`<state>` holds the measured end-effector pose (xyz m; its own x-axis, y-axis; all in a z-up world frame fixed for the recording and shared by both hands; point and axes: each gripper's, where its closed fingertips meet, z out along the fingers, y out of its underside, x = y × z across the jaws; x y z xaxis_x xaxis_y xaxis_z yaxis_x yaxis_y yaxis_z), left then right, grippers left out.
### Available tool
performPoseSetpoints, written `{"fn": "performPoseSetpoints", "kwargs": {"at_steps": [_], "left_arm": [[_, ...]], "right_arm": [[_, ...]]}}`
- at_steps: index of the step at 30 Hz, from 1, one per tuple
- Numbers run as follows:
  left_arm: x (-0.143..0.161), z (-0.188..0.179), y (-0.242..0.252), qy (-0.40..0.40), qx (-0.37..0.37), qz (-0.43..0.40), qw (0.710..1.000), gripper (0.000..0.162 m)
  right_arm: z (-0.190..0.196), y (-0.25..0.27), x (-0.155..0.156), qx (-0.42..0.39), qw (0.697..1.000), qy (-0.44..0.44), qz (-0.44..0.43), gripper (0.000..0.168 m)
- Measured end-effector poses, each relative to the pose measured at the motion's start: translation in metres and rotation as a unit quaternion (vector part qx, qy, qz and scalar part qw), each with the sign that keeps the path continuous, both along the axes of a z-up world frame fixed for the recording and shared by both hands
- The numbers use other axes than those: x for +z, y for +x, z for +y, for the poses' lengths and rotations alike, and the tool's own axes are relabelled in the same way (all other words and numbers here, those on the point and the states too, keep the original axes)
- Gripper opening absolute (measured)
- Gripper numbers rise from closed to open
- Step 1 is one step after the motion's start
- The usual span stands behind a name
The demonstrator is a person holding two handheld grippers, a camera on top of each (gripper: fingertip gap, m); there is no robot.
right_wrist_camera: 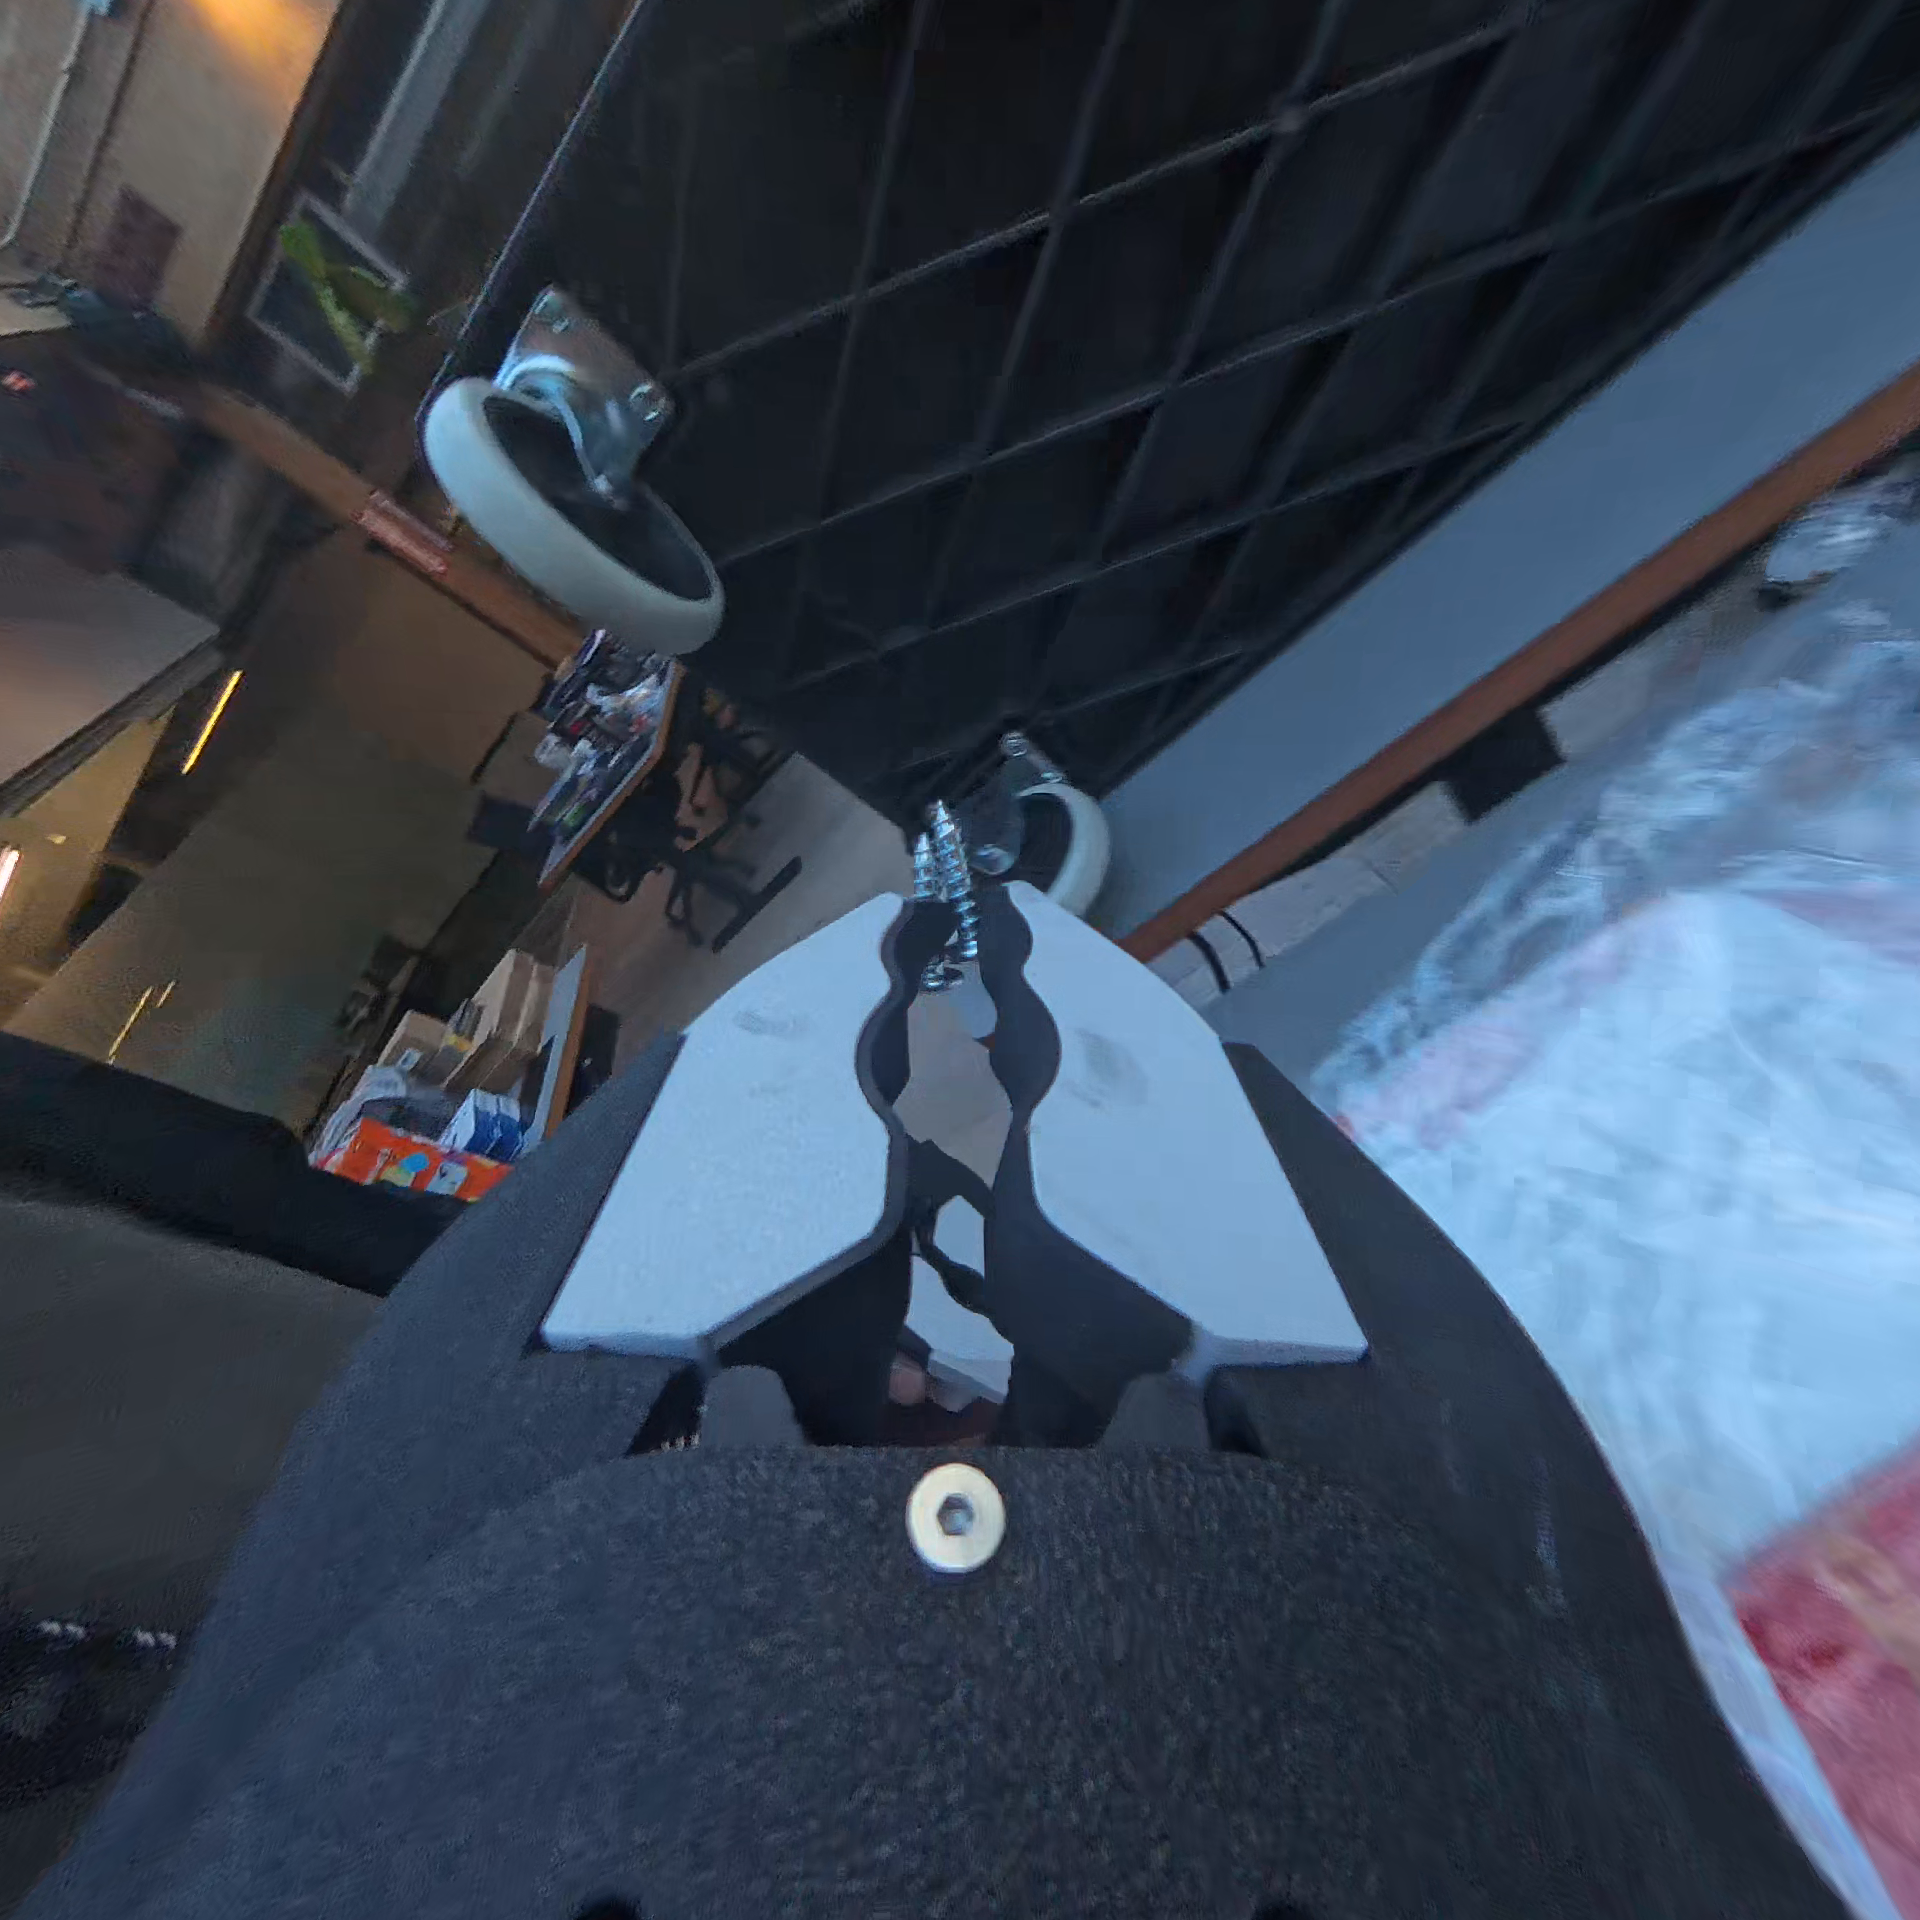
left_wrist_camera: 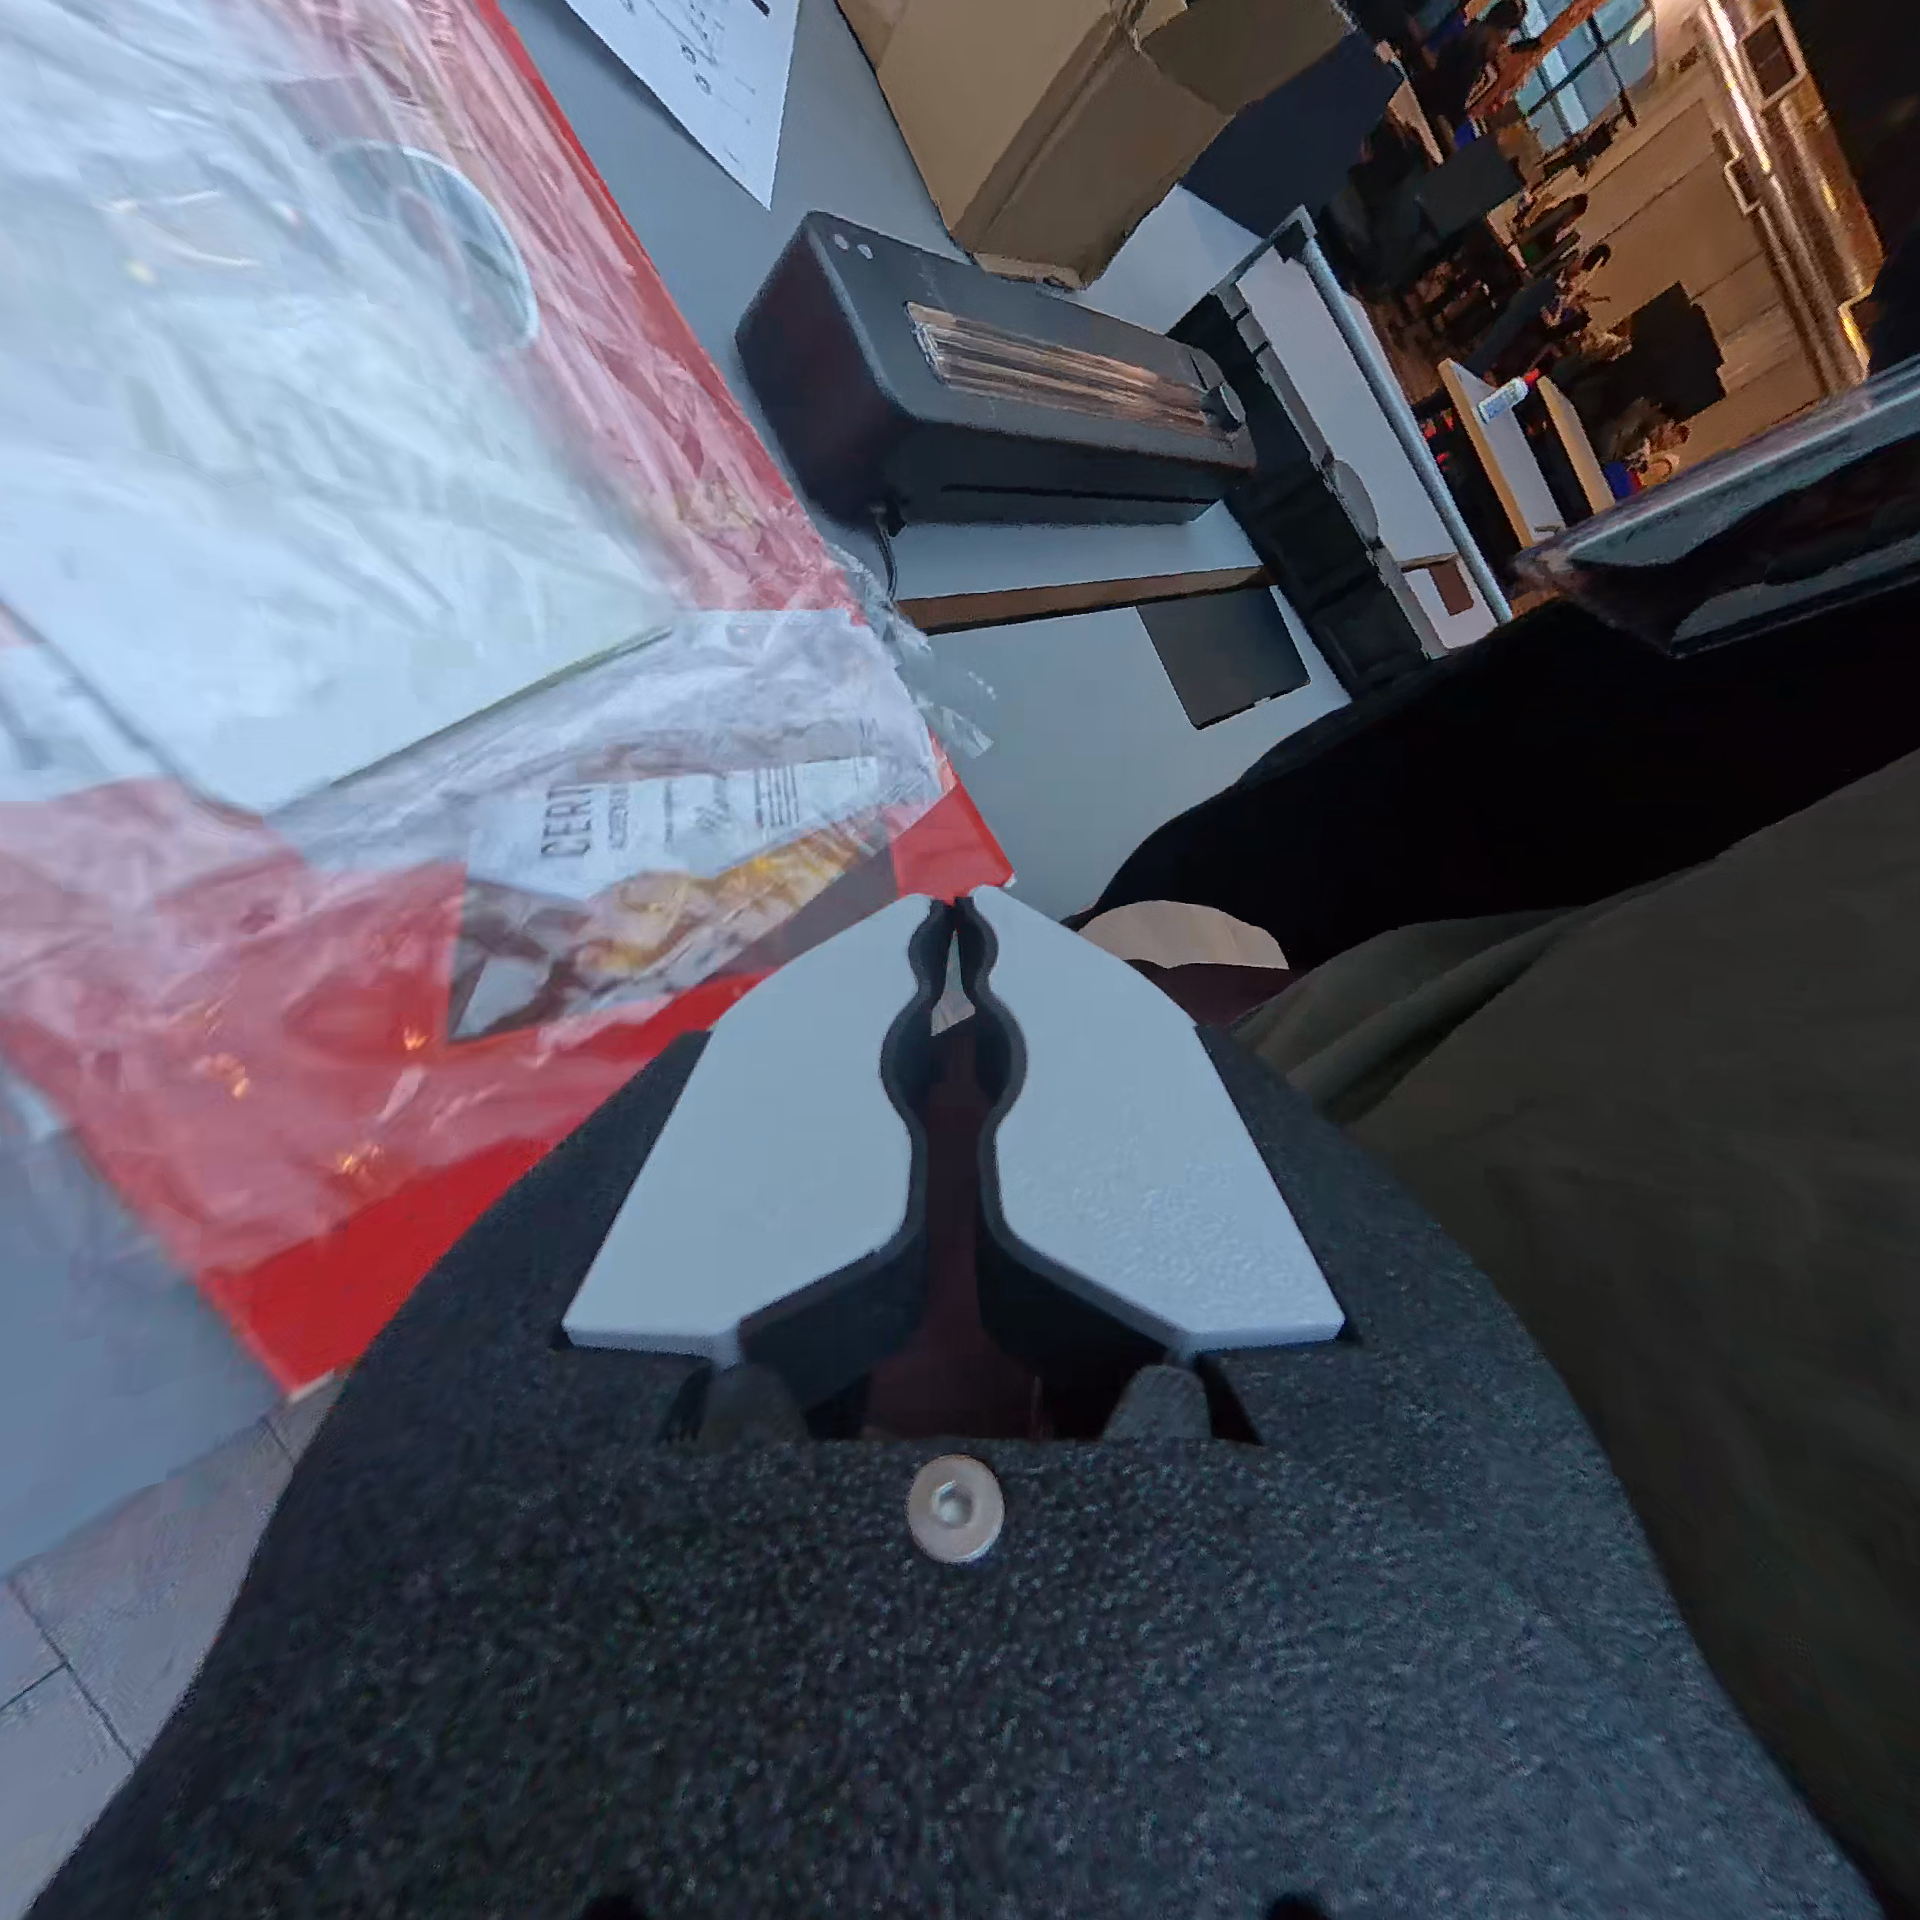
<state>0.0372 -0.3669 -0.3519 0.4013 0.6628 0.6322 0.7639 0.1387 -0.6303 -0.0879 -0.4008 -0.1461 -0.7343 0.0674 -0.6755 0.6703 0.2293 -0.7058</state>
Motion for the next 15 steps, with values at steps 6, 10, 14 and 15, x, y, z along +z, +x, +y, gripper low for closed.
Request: {"fn": "performPoseSetpoints", "kwargs": {"at_steps": [6, 10, 14, 15], "left_arm": [[0.002, -0.115, 0.107, 0.001, 0.049, 0.032, 0.998, 0.002], [0.012, -0.221, 0.197, 0.011, 0.126, 0.041, 0.991, 0.002], [0.019, -0.315, 0.283, 0.006, 0.210, 0.036, 0.977, 0.002], [0.021, -0.334, 0.300, 0.008, 0.228, 0.038, 0.973, 0.002]], "right_arm": [[-0.138, 0.152, 0.021, 0.054, 0.996, -0.068, 0.018, 0.014], [-0.224, 0.242, 0.021, 0.038, 0.995, -0.087, 0.014, 0.014], [-0.313, 0.316, 0.014, 0.060, 0.994, -0.080, 0.033, 0.014], [-0.335, 0.330, 0.010, 0.068, 0.994, -0.073, 0.045, 0.014]]}}
